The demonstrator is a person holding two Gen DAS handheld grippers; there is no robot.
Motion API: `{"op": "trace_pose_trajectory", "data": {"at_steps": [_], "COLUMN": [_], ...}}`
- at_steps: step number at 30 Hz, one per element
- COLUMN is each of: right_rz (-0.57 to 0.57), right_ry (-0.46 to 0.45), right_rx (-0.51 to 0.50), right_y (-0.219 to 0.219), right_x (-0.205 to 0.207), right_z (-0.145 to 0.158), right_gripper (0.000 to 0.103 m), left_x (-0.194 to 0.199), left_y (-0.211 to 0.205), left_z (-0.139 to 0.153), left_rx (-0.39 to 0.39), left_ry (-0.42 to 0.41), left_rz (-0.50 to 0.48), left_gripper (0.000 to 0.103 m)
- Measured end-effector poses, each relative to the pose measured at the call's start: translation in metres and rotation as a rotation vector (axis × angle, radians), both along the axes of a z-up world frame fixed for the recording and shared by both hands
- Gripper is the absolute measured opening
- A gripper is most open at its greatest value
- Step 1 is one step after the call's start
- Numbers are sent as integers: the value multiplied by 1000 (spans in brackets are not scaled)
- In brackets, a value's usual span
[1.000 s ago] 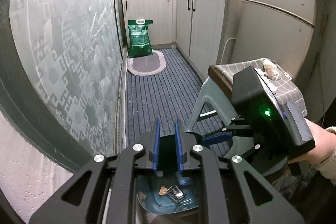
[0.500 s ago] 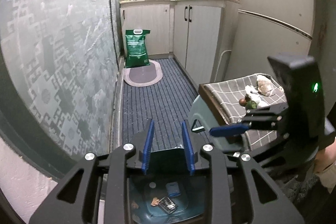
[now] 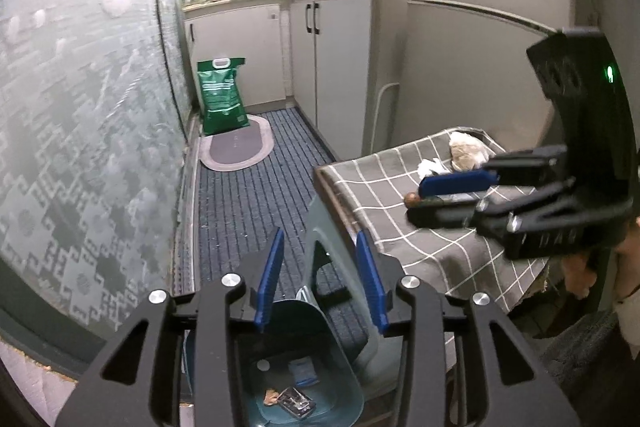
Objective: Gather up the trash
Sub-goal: 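Move both open tools back toward the remaining items on the cloth, then grasp the green lime with the left tool while the right tool grasps the plastic bag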
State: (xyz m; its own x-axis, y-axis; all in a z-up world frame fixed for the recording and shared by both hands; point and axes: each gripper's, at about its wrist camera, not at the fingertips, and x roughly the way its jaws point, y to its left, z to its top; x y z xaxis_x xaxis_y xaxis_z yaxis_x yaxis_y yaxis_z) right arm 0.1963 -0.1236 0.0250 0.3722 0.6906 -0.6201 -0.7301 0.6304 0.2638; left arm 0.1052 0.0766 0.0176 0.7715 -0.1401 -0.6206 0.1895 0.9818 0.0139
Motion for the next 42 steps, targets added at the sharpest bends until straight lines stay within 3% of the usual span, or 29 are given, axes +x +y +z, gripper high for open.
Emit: {"op": "trace_pose_trajectory", "data": {"at_steps": [21, 28, 39, 42], "right_rz": [-214, -249, -264, -266], "right_ry": [19, 21, -16, -25], "right_rx": [32, -17, -158, -179], "right_y": [-112, -135, -147, -147], "right_x": [33, 37, 45, 50], "right_z": [-9, -19, -39, -41], "right_gripper": [42, 42, 48, 48], "left_x": [49, 62, 80, 82], "left_y": [-98, -115, -121, -123], "left_z": [-51, -64, -70, -70], "left_rx": [91, 117, 95, 93], "left_ry": [122, 144, 136, 133], "left_rz": [-161, -183, -166, -163], "left_gripper": [42, 42, 42, 36]}}
